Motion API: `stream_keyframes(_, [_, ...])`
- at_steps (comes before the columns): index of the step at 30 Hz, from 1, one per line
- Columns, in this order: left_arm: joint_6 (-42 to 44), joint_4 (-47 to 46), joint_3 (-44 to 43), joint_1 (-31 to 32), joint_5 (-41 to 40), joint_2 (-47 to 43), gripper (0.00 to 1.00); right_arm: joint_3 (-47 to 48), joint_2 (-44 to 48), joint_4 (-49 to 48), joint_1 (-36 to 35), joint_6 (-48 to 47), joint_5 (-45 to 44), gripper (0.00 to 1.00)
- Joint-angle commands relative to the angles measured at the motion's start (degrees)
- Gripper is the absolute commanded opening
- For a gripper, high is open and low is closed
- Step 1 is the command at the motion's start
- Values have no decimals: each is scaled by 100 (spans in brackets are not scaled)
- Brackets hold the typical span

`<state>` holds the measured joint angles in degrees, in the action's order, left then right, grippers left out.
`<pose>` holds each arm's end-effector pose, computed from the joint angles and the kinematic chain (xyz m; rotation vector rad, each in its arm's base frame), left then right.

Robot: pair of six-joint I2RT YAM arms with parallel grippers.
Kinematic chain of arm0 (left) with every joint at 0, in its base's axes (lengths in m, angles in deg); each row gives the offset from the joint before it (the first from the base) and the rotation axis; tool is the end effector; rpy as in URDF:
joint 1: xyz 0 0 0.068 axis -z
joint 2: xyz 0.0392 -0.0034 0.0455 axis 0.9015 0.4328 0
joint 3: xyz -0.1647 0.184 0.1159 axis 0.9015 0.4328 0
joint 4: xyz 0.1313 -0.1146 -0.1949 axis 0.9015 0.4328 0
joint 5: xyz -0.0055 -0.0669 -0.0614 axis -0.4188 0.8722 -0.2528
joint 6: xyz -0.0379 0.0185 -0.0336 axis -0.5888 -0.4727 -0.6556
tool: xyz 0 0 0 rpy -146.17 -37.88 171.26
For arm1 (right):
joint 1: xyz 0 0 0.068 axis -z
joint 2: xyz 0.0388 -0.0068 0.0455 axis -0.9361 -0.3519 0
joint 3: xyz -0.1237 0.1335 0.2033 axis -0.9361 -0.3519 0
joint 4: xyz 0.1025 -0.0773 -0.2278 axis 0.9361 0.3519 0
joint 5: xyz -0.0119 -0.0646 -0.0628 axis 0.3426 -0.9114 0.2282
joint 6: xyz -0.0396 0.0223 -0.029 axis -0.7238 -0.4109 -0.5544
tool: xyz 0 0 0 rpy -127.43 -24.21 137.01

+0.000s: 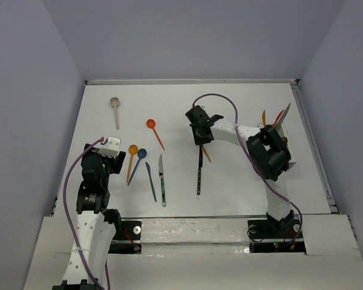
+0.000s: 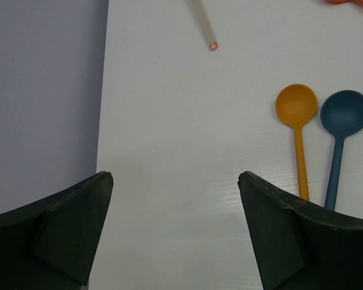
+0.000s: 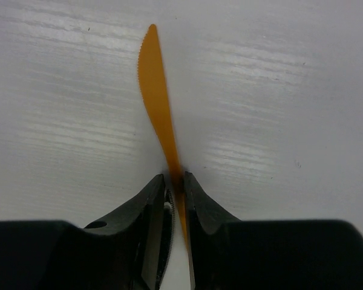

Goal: Sort the eating utensils into containers

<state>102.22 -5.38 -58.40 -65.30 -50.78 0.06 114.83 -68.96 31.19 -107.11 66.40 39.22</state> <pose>0.1402 0.0044 0.2416 0.3804 1.7520 0.4201 0.3531 0.2607 0.1673 -0.2867 2.5698 -0.0039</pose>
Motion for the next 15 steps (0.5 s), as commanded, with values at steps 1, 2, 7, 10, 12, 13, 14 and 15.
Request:
stream_keyframes(1, [-4, -132, -12, -46, 54, -71, 99, 146, -260, 335, 71, -224, 8, 24])
stream_keyframes(2, [-4, -132, -12, -46, 46, -79, 99, 163, -277, 335, 71, -347, 60, 22])
stream_keyframes(7, [-13, -132, -21, -63, 54, -80, 99, 111, -304, 397, 71, -497, 61, 13])
stream_keyframes(10, [-13, -132, -21, -81, 54, -80, 99, 137, -374, 397, 194, -568, -1, 0])
stream_keyframes(12, [-13, -141, -21, -89, 54, -97, 99, 163, -435, 388, 281, -585, -71, 0])
stream_keyframes(13, [-13, -132, -21, -98, 54, -88, 99, 198, -444, 388, 334, -603, -89, 0])
stream_keyframes(14, [-13, -132, -21, -98, 54, -88, 99, 216, -444, 379, 422, -603, -184, 0])
stream_keyframes(15, [-13, -132, -12, -107, 54, -88, 99, 225, -375, 362, 423, -647, -246, 0])
